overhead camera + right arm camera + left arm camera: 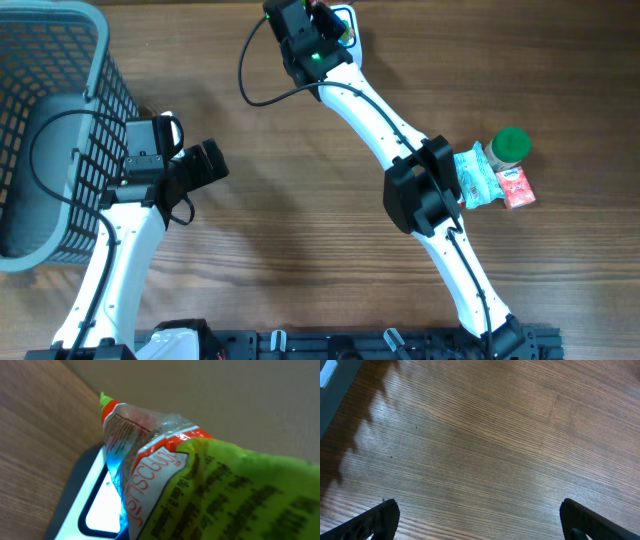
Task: Scan the item barcode
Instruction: 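Carry the green bag right and release it beside the red stick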
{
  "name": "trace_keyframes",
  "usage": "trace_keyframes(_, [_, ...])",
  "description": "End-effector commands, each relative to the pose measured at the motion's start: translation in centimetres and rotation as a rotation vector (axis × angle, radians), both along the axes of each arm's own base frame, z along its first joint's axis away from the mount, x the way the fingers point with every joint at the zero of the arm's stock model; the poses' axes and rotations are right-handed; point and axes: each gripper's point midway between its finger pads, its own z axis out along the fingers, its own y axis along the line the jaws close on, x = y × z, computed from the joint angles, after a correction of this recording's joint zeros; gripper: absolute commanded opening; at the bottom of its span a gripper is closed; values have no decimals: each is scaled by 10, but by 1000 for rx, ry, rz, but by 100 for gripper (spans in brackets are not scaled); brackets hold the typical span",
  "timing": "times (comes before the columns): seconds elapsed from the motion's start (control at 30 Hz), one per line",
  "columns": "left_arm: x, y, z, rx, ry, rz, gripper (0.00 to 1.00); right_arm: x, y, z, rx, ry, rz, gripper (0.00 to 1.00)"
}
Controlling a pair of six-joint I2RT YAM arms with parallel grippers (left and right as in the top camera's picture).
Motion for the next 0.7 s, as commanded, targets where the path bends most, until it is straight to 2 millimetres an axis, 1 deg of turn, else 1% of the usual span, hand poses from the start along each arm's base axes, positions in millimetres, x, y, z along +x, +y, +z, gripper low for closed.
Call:
trace_keyframes(0.0, [0, -1, -2, -12, 3, 2, 100, 4, -10, -9, -37, -23, -50, 4])
trace_keyframes(0.07, [0, -1, -2, -12, 3, 2, 100, 6, -10, 0, -38, -40, -47, 4])
trace_keyframes(0.17, [0, -1, -2, -12, 3, 2, 100, 3, -8, 23, -6, -55, -26, 4])
trace_keyframes(0.23, [0, -1, -2, -12, 3, 2, 100, -3, -5, 41, 38, -44, 0, 4])
trace_keyframes(0.27, [0, -1, -2, -12, 3, 2, 100, -8, -6, 55, 72, -41, 4, 4])
trace_keyframes(0.3, [0, -1, -2, -12, 3, 2, 100, -12, -7, 64, 97, -38, 5, 4])
trace_keyframes(0.33, [0, -1, -2, -12, 3, 2, 100, -21, -9, 81, 145, -30, 8, 4])
trace_keyframes(0.37, [0, -1, -2, -12, 3, 2, 100, -26, -10, 90, 176, -21, 14, 4])
trace_keyframes(0.4, [0, -1, -2, -12, 3, 2, 100, -41, -14, 111, 247, 11, 30, 5])
trace_keyframes(0.43, [0, -1, -2, -12, 3, 2, 100, -48, -16, 118, 279, 31, 36, 4])
trace_keyframes(0.47, [0, -1, -2, -12, 3, 2, 100, -61, -20, 129, 333, 72, 51, 4])
trace_keyframes(0.53, [0, -1, -2, -12, 3, 2, 100, -84, -27, 138, 415, 163, 76, 4])
trace_keyframes(0.57, [0, -1, -2, -12, 3, 2, 100, -95, -31, 139, 450, 221, 90, 4])
trace_keyframes(0.63, [0, -1, -2, -12, 3, 2, 100, -119, -38, 131, 516, 368, 125, 4])
trace_keyframes(0.67, [0, -1, -2, -12, 3, 2, 100, -133, -42, 122, 549, 461, 139, 4])
